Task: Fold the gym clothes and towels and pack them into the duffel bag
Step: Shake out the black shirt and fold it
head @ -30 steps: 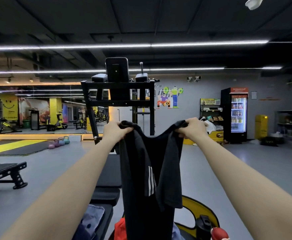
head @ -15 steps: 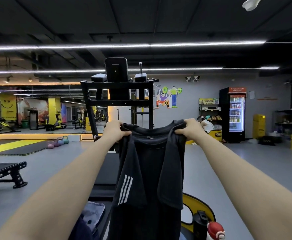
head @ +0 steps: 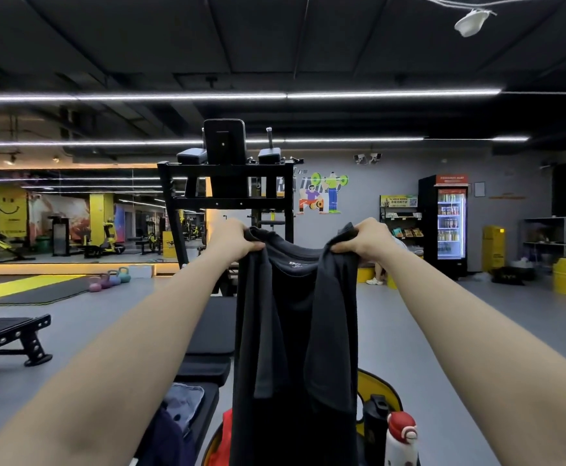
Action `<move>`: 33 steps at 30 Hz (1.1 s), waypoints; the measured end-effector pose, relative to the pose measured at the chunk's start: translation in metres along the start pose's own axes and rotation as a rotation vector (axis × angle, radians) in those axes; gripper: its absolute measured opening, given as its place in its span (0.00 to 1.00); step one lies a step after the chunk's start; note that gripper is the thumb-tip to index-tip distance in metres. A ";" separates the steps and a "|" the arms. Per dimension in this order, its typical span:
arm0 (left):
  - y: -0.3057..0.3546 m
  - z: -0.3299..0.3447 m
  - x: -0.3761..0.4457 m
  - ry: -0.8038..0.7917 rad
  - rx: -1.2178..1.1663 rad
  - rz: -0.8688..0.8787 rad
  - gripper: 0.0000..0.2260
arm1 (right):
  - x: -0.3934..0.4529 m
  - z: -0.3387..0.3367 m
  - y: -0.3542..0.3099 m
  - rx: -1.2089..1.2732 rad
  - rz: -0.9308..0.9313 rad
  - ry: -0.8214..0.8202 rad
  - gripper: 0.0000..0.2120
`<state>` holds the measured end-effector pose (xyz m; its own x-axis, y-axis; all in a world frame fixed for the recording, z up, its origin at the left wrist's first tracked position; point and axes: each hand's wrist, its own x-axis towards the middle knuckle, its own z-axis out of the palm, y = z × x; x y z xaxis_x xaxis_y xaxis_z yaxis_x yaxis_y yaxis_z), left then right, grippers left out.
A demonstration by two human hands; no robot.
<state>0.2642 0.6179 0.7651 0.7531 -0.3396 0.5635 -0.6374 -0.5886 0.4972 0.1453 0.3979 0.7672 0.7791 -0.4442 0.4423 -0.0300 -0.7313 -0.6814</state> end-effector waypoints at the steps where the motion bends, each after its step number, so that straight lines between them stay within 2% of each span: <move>1: 0.002 -0.002 -0.003 -0.003 -0.008 0.003 0.14 | -0.004 -0.002 0.000 0.009 -0.005 -0.001 0.21; 5: 0.005 -0.009 -0.018 0.001 -0.058 0.008 0.10 | -0.020 -0.010 -0.001 -0.008 -0.041 0.017 0.22; 10: 0.003 -0.007 -0.037 0.021 -0.082 0.003 0.15 | -0.043 -0.014 0.003 -0.008 -0.030 -0.001 0.19; 14: 0.005 0.000 -0.062 0.001 -0.122 0.037 0.14 | -0.068 -0.008 0.009 0.001 -0.022 -0.027 0.14; 22: 0.021 -0.001 -0.115 -0.040 -0.108 0.058 0.13 | -0.115 -0.001 0.010 0.074 -0.031 -0.043 0.13; 25: 0.027 -0.001 -0.128 -0.087 -0.164 0.032 0.10 | -0.126 0.000 0.005 0.075 -0.019 -0.069 0.14; 29: 0.025 0.011 -0.138 -0.127 -0.197 -0.011 0.10 | -0.131 0.013 0.008 0.058 -0.011 -0.096 0.16; 33: -0.002 0.035 -0.138 -0.151 -0.109 -0.059 0.12 | -0.124 0.038 0.032 0.014 0.061 -0.150 0.15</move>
<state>0.1675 0.6398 0.6633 0.8005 -0.4174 0.4301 -0.5990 -0.5308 0.5995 0.0711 0.4489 0.6683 0.8609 -0.4046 0.3083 -0.0724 -0.6974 -0.7130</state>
